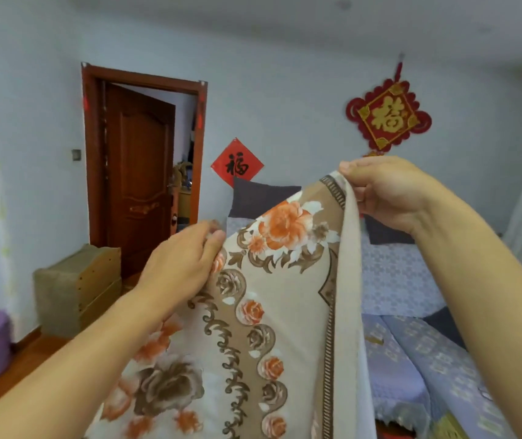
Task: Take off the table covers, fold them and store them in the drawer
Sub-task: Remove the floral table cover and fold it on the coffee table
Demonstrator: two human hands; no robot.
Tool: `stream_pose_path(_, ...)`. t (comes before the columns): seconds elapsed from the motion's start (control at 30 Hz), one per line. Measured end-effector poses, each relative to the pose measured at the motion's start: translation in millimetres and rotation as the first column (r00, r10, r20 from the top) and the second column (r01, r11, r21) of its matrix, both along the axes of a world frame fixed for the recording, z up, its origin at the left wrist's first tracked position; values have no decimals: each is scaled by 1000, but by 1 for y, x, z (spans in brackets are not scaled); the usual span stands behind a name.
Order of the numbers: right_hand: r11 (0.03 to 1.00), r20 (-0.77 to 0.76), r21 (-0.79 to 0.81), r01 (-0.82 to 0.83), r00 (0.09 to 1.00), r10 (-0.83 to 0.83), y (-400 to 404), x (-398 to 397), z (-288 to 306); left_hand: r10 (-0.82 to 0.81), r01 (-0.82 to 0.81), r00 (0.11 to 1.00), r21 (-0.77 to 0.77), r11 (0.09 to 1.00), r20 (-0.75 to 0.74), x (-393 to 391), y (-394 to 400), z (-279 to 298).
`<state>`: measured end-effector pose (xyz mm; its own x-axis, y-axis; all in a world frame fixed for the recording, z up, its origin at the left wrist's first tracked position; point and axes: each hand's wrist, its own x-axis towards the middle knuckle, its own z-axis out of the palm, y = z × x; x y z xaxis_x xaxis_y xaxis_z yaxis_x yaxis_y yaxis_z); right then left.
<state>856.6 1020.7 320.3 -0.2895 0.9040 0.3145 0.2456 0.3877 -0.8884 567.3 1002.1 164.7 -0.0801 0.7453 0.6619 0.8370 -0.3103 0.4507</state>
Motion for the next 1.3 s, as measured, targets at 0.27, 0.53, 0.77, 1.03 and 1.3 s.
stream_pose_path(0.27, 999, 124, -8, 45, 991, -43, 2, -47, 24, -8, 1, 997, 90, 996, 71, 46, -24, -29)
stream_pose_path(0.53, 999, 162, 15, 30, 986, -32, -4, -62, 24, 167, -167, 986, 97, 981, 5, 61, -28, -43)
stream_pose_path(0.77, 986, 282, 78, 150, 945, -166, 7, -47, 34, 124, -129, 990, 67, 989, 73, 53, -21, -22)
stream_pose_path(1.03, 950, 192, 152, 272, 935, -298, 35, -21, 31, -17, 9, 999, 173, 985, 44, 42, -14, 32)
stream_pose_path(1.3, 564, 451, 819, -104, 725, -521, 32, -25, 9, -138, 139, 985, 5, 990, -103, 50, -21, 67)
